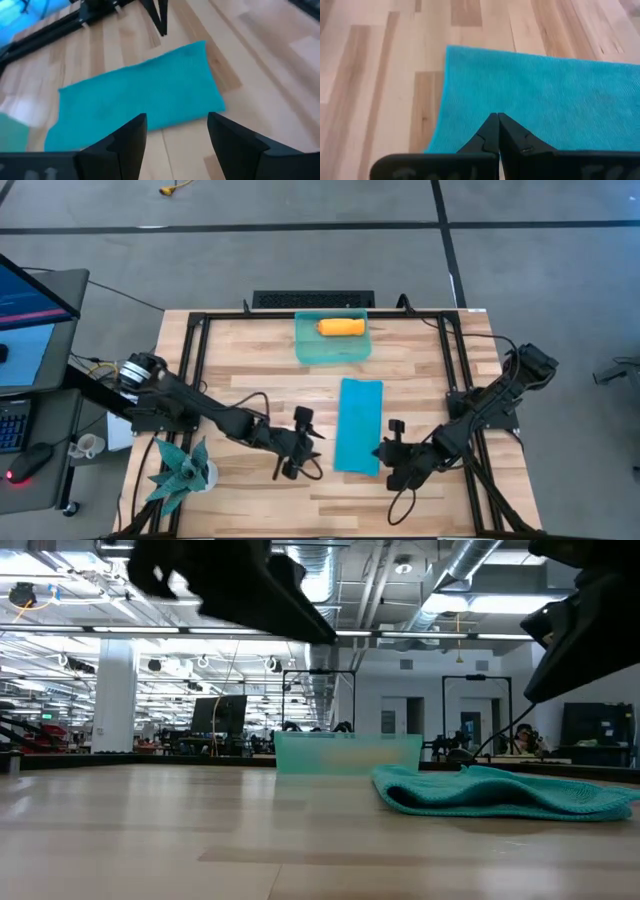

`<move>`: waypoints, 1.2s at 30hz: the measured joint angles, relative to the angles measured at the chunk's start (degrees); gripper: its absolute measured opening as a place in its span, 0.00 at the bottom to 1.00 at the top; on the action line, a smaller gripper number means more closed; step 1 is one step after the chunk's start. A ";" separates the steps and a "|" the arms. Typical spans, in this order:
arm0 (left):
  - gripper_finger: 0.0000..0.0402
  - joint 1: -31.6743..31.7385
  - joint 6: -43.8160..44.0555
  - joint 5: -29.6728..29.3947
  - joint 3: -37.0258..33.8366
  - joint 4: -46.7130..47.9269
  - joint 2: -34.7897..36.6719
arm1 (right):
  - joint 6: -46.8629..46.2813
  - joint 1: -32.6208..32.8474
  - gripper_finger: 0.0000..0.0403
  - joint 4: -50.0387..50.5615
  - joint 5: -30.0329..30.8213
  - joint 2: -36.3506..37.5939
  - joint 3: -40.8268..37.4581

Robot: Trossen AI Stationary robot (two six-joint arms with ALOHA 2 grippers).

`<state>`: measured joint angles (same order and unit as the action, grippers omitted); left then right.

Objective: Roll microfiber towels into tight, uniform cylinder then place into a basket
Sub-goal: Roll the blue microfiber cloth on the table

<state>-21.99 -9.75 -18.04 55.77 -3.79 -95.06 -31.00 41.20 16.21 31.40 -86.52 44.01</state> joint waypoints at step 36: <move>0.51 3.05 -9.68 14.82 13.86 -3.98 -23.42 | 0.00 2.06 0.44 -3.47 -10.40 -0.04 -0.42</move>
<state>-18.94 -19.42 -3.22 69.62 -7.77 -118.48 -31.00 43.26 12.74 20.99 -86.56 43.59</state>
